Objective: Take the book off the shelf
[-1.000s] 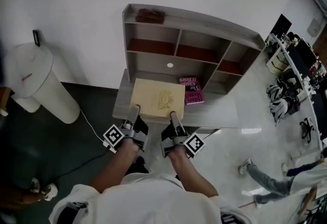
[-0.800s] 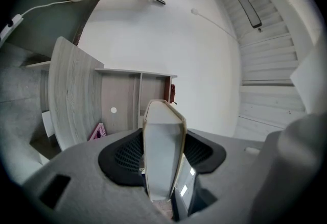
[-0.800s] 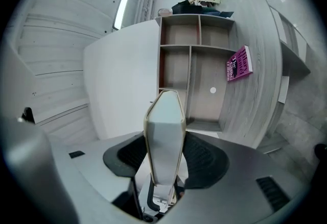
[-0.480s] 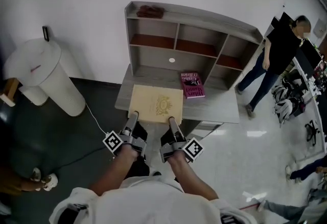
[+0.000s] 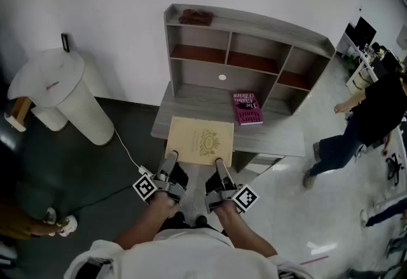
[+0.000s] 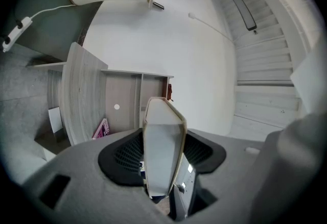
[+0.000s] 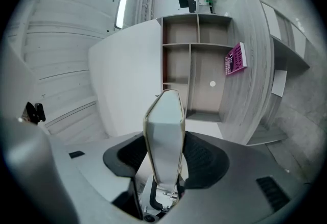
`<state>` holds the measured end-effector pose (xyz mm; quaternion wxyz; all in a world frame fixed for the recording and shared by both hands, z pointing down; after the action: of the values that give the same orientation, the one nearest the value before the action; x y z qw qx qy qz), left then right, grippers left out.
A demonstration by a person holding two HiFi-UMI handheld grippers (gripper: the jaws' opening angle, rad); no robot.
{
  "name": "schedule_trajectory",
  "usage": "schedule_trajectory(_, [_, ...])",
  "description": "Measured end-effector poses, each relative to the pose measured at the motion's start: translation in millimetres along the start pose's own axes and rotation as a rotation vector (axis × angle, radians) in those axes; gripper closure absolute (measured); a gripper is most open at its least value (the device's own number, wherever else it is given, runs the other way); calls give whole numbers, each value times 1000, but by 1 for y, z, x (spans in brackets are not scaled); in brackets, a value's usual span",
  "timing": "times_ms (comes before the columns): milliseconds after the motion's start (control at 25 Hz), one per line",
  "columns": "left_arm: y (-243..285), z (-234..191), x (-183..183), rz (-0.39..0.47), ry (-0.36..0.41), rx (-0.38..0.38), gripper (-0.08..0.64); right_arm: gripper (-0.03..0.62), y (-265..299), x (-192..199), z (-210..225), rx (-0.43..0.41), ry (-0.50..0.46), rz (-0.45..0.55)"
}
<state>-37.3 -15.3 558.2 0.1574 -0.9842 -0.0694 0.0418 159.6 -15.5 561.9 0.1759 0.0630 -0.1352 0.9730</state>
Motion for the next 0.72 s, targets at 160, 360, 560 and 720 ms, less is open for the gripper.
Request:
schedule_trajectory(160, [-2, -5, -2, -19, -3, -9, 330, 368, -2, 2, 1, -17, -14, -15])
schedule_trajectory(360, [-13, -4, 2, -35, -27, -13, 330, 368, -11, 3, -3, -18, -17, -5])
schedule_trajectory(560, [-16, -4, 8, -64, -34, -3, 330, 368, -16, -3, -5, -19, -40, 5])
schedule_trajectory(720, [-19, -3, 11, -83, -38, -16, 330, 368, -20, -1, -6, -27, -13, 20])
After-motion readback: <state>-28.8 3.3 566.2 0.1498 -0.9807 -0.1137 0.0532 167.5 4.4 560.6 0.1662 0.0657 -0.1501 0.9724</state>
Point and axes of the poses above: the fingertips, and each gripper's own axes: y forward along the fingers, z to its right, x out of its underside, the point moved 3 cm from there along -y, backward along the fingers, and after that the axes turned 10 degrees about z, right-handed, at the moved point
